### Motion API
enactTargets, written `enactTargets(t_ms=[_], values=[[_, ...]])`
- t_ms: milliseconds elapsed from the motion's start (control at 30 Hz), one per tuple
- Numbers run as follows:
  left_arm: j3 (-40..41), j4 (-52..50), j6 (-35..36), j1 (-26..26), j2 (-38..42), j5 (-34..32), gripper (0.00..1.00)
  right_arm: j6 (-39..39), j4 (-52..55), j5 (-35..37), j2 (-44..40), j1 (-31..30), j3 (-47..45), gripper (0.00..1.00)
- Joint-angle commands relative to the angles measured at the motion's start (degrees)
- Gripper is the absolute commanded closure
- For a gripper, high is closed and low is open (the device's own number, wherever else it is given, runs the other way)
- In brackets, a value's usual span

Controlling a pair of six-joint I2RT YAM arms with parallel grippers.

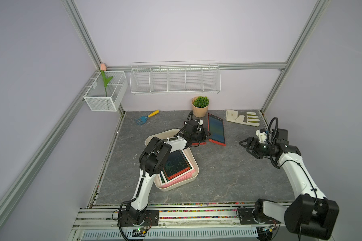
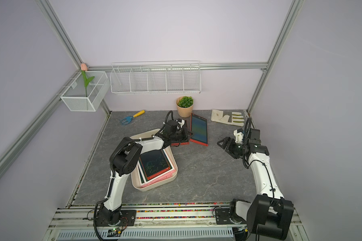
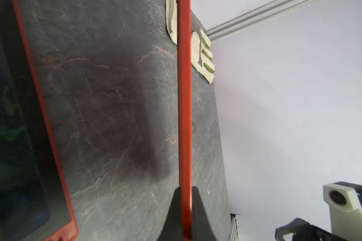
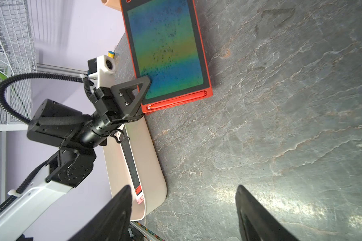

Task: Take out the writing tablet from the storage box
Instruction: Place the writing tablet at the center of the board.

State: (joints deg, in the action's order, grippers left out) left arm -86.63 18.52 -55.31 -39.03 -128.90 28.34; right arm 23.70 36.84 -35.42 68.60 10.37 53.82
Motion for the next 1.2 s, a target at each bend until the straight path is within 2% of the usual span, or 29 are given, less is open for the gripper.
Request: enactTargets(t_ms=[0, 133, 433, 667, 867, 1033, 1167], values=[[-2.1, 1.1, -0.9, -0.3, -1.7, -2.7, 1.0, -1.4, -0.2, -1.3, -1.6, 0.2, -1.2, 0.21], [-2.1, 2.1, -2.3, -0.2, -3.0, -5.4, 0.99, -1.5, -0.8, -2.8, -2.2, 0.2, -2.3, 0.21], [-7.6, 0.7, -3.8, -0.2, -8.2, -4.4, 0.96, -2.2, -1.5, -4.8, -3.0, -0.8, -3.1, 0.22], [-7.8, -0.1, -5.8, -0.2, -9.5, -4.8, 0.88, -2.3, -1.6, -5.2, -2.9, -1.1, -3.1, 0.22], [-10.9, -3.3, -6.0, -0.2, -11.7, -3.1, 0.85, -2.4, -1.8, -5.6, -3.0, -1.8, -3.1, 0.22], [-11.6, -4.2, -6.1, -0.2, -12.0, -2.6, 0.76, -2.5, -1.8, -5.6, -3.0, -2.3, -3.1, 0.22], [-11.6, -5.4, -5.5, -0.2, -11.7, -3.1, 0.74, -2.5, -1.8, -5.3, -3.2, -2.5, -3.1, 0.22]])
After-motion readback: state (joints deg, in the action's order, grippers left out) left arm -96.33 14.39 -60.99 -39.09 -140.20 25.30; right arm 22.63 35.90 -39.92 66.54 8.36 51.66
